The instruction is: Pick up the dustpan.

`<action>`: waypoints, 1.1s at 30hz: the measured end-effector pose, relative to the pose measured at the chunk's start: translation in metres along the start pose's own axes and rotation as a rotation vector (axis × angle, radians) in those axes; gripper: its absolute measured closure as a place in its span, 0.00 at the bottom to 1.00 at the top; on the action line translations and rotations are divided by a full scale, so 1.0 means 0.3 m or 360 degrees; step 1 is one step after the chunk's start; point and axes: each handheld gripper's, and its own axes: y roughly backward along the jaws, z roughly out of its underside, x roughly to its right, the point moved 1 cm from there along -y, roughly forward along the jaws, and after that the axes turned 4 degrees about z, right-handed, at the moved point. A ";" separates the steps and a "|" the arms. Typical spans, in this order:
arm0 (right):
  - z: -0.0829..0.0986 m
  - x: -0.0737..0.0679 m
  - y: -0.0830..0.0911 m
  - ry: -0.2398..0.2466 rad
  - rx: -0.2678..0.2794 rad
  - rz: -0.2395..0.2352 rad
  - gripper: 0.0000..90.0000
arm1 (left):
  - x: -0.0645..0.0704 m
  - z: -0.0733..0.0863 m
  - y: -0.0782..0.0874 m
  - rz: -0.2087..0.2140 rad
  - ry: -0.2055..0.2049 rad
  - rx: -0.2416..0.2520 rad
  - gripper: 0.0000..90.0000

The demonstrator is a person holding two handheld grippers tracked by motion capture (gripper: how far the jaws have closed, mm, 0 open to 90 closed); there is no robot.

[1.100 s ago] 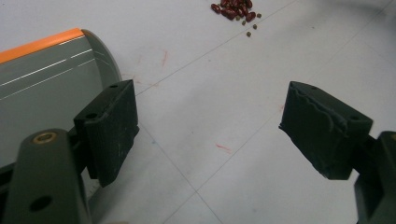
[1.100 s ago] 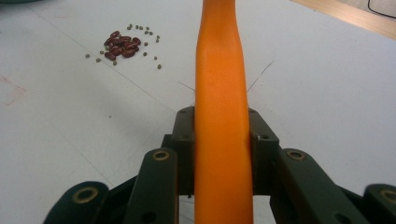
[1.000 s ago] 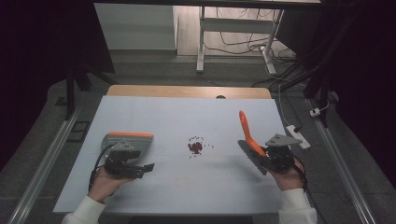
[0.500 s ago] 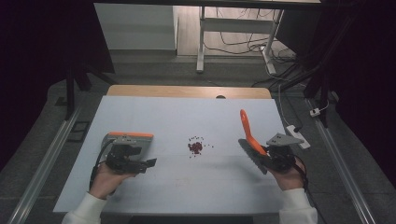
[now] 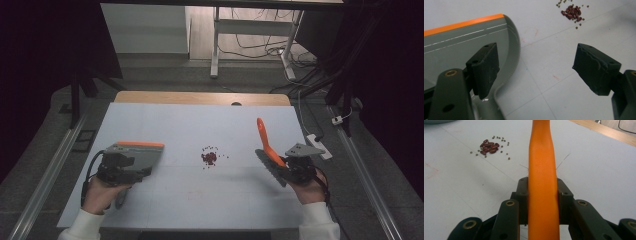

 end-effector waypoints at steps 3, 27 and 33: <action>-0.001 -0.003 0.000 0.0003 -0.0001 -0.0003 0.78 | -0.013 0.006 0.017 -0.0016 0.0031 -0.0013 0.23; 0.004 -0.022 -0.026 0.0033 -0.0043 -0.0032 0.78 | -0.085 0.120 -0.016 -0.0252 0.0234 -0.0170 0.17; 0.007 -0.020 -0.028 0.0033 -0.0046 -0.0034 0.78 | -0.089 0.144 -0.031 -0.0224 0.0264 -0.0207 0.15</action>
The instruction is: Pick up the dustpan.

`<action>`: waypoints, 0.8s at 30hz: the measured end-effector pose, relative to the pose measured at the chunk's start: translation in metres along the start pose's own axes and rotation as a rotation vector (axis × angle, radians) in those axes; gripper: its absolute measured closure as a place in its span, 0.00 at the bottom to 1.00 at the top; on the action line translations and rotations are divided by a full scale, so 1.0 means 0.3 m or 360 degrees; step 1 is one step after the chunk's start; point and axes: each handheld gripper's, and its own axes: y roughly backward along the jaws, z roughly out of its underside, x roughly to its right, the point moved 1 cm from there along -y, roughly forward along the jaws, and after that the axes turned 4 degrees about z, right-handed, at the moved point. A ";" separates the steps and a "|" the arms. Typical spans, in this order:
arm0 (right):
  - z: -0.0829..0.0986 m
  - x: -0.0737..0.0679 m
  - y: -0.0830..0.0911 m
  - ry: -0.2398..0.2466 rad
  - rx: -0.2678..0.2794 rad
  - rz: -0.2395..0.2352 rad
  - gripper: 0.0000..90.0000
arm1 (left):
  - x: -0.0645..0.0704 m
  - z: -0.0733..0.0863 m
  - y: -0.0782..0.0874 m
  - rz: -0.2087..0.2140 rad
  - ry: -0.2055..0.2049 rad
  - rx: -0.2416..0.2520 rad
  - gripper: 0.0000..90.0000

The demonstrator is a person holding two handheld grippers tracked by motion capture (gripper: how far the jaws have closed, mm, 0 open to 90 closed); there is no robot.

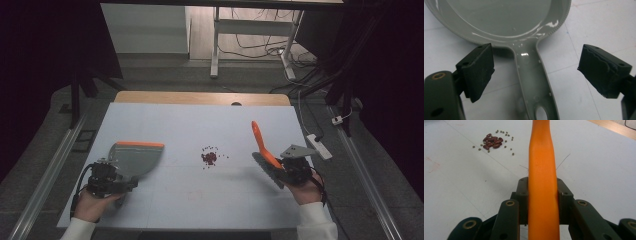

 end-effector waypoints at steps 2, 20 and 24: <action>0.001 0.000 -0.001 -0.0002 0.0001 0.0001 0.78 | -0.003 0.003 -0.007 -0.0006 0.0014 -0.0006 0.14; 0.001 -0.001 -0.006 0.0012 -0.0002 0.0013 0.78 | -0.054 0.014 -0.071 0.0012 0.0129 -0.0026 0.30; 0.000 -0.004 -0.010 0.0014 -0.0007 0.0013 0.78 | -0.053 0.012 -0.086 0.0027 0.0134 -0.0050 0.36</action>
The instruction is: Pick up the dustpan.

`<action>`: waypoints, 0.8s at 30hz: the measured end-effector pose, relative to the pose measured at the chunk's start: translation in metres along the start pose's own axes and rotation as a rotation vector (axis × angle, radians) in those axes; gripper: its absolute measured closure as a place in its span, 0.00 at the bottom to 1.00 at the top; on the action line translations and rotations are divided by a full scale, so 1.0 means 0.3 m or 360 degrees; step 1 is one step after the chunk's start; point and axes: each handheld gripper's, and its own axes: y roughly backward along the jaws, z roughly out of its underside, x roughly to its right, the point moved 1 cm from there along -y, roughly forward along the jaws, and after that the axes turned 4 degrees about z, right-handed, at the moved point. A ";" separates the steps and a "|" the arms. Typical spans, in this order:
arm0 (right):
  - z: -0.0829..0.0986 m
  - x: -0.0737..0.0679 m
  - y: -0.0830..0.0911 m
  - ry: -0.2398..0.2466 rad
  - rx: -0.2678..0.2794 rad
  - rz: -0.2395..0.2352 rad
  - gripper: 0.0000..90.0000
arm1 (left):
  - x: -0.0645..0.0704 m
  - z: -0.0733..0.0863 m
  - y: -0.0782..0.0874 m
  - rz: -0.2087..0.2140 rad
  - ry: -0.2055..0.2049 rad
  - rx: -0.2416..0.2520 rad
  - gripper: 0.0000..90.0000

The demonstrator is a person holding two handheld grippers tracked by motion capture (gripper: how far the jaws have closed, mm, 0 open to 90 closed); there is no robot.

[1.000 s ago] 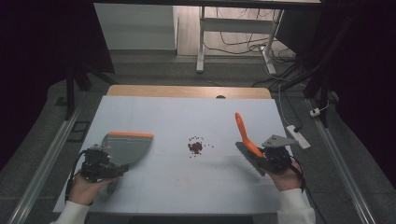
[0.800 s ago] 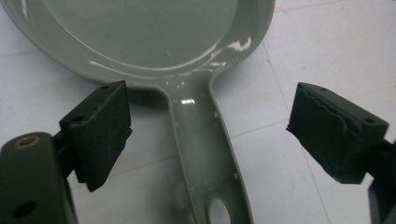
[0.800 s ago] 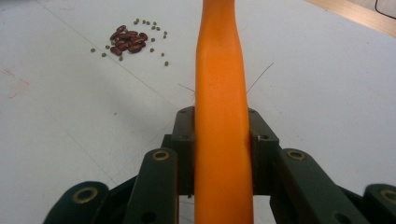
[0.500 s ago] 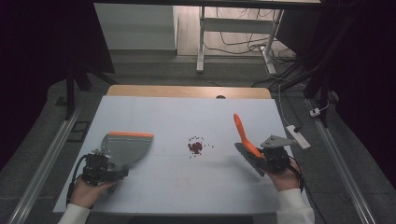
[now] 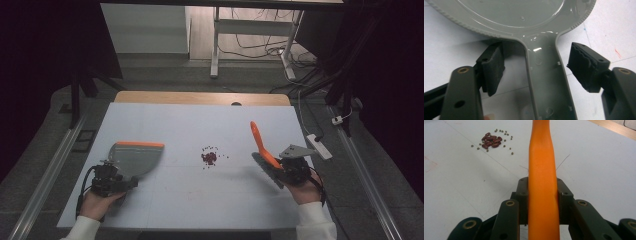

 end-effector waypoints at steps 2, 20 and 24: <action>0.000 0.000 -0.001 0.0002 -0.0001 0.0001 0.78 | 0.001 -0.001 -0.005 -0.0004 0.0008 -0.0008 0.39; 0.000 0.005 0.005 0.0004 0.0009 0.0019 0.78 | -0.014 -0.007 -0.001 0.0036 0.0078 0.0055 0.67; 0.001 0.006 0.005 0.0000 0.0010 0.0021 0.78 | -0.016 -0.007 0.000 0.0042 0.0076 0.0060 0.67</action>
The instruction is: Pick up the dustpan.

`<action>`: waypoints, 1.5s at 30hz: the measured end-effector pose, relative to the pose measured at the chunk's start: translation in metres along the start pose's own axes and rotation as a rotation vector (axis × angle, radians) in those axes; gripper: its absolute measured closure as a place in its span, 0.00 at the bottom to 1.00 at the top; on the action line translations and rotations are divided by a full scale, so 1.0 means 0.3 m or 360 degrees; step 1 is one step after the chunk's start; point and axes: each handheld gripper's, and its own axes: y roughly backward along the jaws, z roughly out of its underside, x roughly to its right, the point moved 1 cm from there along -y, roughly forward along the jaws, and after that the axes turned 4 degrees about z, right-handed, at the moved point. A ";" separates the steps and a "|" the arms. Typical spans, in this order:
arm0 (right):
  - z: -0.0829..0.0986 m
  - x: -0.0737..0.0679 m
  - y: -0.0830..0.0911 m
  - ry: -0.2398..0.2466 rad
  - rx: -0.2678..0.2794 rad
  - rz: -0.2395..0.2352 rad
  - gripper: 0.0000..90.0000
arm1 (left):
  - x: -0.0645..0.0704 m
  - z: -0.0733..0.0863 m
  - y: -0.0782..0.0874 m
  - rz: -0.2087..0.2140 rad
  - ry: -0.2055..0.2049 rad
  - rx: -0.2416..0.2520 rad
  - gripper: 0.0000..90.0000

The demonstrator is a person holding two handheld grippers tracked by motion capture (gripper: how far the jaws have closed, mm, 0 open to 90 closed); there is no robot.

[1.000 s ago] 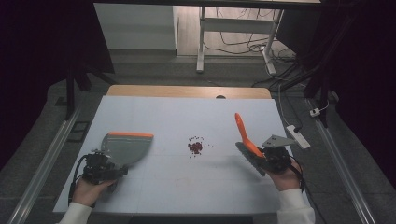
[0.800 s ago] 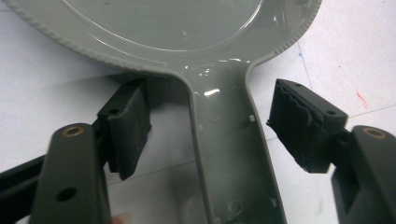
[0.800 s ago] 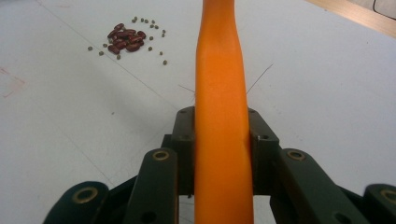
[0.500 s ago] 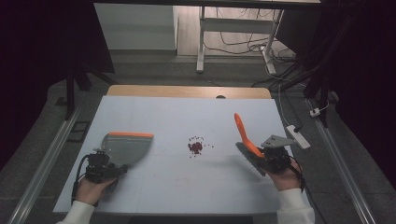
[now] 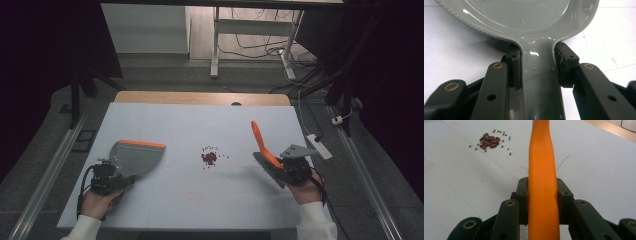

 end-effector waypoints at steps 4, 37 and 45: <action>0.001 0.001 0.001 -0.0001 0.0002 -0.0001 0.78 | -0.003 0.000 0.003 0.0008 0.0002 0.0013 0.68; -0.001 0.003 0.004 0.0010 0.0017 0.0014 0.78 | -0.023 0.004 0.049 0.0161 -0.0145 0.0244 0.68; -0.001 0.007 0.006 0.0006 0.0027 0.0021 0.78 | -0.028 0.000 0.053 0.0201 -0.0197 0.0280 0.68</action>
